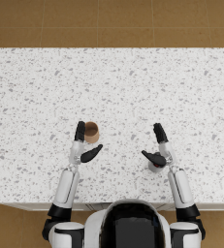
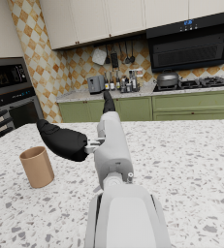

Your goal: Pick up two cups and pour the berry on the right into the cup on the left

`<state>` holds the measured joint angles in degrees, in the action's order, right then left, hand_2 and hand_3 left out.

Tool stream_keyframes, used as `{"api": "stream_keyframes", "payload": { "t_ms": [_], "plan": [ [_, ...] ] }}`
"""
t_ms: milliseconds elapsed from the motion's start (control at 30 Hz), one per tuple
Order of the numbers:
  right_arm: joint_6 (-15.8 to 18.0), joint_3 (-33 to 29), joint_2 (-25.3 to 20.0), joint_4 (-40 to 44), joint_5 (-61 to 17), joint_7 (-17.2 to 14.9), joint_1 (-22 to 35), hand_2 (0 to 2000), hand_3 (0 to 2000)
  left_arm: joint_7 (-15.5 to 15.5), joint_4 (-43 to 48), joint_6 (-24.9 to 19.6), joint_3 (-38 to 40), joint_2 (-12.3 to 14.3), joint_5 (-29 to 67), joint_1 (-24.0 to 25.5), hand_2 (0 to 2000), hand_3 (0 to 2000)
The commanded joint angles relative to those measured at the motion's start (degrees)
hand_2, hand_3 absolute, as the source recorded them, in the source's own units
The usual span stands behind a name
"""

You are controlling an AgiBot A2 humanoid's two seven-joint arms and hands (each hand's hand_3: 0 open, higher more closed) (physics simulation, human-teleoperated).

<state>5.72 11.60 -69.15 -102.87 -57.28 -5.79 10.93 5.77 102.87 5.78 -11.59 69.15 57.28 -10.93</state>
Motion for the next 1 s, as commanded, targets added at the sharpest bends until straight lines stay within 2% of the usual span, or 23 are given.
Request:
{"api": "stream_keyframes", "payload": {
  "t_ms": [33,467,500,567,667,1000],
  "plan": [
    [0.00,0.00,0.00,0.00,0.00,0.00,0.00,0,0,0.00,0.00,0.00,0.00,0.00,0.00,0.00,0,0],
    [0.00,0.00,0.00,0.00,0.00,0.00,0.00,0,0,0.00,0.00,0.00,0.00,0.00,0.00,0.00,0,0],
    [0.00,1.72,-0.06,0.93,0.00,0.00,0.10,0,0,0.00,-0.93,0.00,-1.72,0.06,0.00,-0.10,0,0],
    [-2.78,-0.04,-1.29,0.90,0.00,2.81,1.76,0,0,-2.80,-1.99,-2.81,-0.67,1.15,0.00,-1.45,0,0],
    [-4.63,-3.17,0.46,-3.72,0.00,4.69,-3.16,0,0,-4.67,-3.48,-4.68,2.11,1.57,1.77,-1.36,0,0],
    [-5.68,-9.36,4.19,-12.98,-16.58,5.74,-18.65,0,0,-5.73,-11.41,-5.74,4.73,2.92,18.37,-1.03,0,0]
  ]
}}
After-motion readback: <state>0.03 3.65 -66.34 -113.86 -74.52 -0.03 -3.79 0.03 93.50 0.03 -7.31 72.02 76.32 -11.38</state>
